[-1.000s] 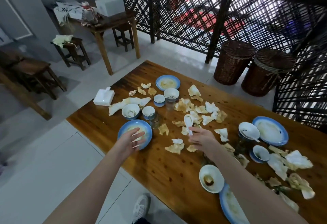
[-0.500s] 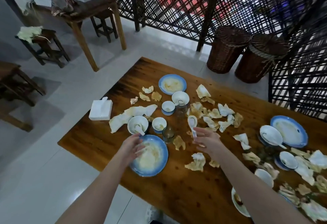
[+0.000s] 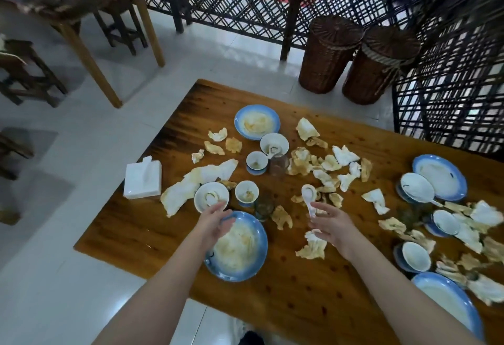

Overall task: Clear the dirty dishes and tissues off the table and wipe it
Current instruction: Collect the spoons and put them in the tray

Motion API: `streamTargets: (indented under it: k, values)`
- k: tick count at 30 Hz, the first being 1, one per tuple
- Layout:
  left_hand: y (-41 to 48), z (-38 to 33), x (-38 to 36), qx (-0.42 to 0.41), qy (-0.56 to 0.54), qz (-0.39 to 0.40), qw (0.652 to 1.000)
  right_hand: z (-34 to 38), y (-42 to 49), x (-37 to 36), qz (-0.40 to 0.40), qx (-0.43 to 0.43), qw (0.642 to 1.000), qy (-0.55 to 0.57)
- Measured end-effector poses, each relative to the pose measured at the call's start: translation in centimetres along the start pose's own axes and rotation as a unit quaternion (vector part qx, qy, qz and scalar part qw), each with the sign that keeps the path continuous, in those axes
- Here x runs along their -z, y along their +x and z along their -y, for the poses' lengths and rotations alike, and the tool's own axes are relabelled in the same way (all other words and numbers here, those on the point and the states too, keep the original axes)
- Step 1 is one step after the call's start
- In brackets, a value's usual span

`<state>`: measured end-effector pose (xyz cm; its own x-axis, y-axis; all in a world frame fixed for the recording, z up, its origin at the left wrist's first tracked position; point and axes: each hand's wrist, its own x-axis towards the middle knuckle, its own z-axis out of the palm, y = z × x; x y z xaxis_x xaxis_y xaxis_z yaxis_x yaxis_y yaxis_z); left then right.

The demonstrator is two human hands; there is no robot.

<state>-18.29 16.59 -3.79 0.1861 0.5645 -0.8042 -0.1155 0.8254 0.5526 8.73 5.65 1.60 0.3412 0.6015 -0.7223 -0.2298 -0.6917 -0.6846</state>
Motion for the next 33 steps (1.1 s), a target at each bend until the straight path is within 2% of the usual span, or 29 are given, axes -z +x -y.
streamTargets:
  k: [9,14,24,33]
  values:
    - [-2.9,-0.4,-1.6,-0.033,0.108,0.011,0.994,-0.2,-1.8,1.6,-0.001,0.026,1.0,0.007]
    - [-6.0,1.2,-5.3,-0.065,0.137,0.02,0.988,-2.0,-4.7,5.5,0.003,0.033,0.999,0.021]
    - [-12.0,10.5,-15.8,-0.073,0.195,0.118,0.971,-11.1,-12.5,18.3,-0.045,0.069,0.991,0.108]
    - [-17.0,20.3,-25.8,-0.061,0.254,0.161,0.952,-18.5,-19.4,28.5,-0.137,0.072,0.978,0.139]
